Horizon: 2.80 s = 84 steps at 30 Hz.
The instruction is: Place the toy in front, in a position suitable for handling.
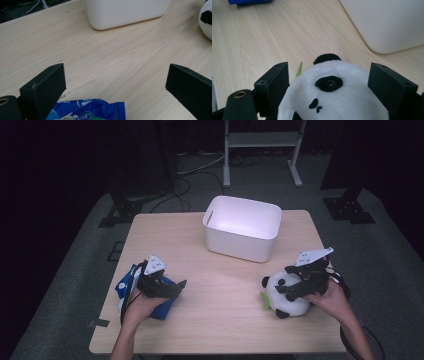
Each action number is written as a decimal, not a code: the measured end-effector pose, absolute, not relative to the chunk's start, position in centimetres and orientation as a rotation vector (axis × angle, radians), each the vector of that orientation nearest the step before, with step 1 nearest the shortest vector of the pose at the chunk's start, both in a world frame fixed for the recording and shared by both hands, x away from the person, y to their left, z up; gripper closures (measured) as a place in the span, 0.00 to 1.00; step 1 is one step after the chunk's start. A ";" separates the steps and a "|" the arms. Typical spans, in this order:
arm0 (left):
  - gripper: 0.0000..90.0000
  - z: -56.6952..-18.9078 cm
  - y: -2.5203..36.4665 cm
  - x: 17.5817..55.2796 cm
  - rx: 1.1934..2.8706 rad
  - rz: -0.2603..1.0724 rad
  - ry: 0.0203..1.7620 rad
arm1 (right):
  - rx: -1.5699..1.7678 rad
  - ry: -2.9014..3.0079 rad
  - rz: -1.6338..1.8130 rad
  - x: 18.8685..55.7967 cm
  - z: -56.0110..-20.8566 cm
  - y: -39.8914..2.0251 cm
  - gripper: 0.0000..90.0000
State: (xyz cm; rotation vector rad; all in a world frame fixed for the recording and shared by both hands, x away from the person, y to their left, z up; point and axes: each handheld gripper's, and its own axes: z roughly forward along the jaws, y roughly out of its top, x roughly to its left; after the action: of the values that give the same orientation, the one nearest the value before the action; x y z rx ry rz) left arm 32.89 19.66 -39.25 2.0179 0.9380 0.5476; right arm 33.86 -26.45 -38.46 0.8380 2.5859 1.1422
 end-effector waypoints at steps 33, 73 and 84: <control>0.02 -39.4 19.6 32.8 2.025 0.506 0.922 | 0.690 2.842 0.846 34.8 -38.7 -29.1 0.24; 0.02 -39.4 20.4 32.9 2.019 0.511 0.939 | 0.713 2.821 0.933 34.2 -36.5 -18.6 0.46; 0.02 -39.5 20.0 33.0 2.040 0.498 0.925 | 0.560 2.829 0.917 33.9 -35.3 -22.8 0.33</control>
State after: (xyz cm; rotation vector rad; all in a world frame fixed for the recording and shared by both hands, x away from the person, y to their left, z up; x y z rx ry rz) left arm 32.95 19.97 -39.55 2.0402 0.9253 0.4984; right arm 33.87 -22.84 -35.26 0.5603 2.8293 0.9168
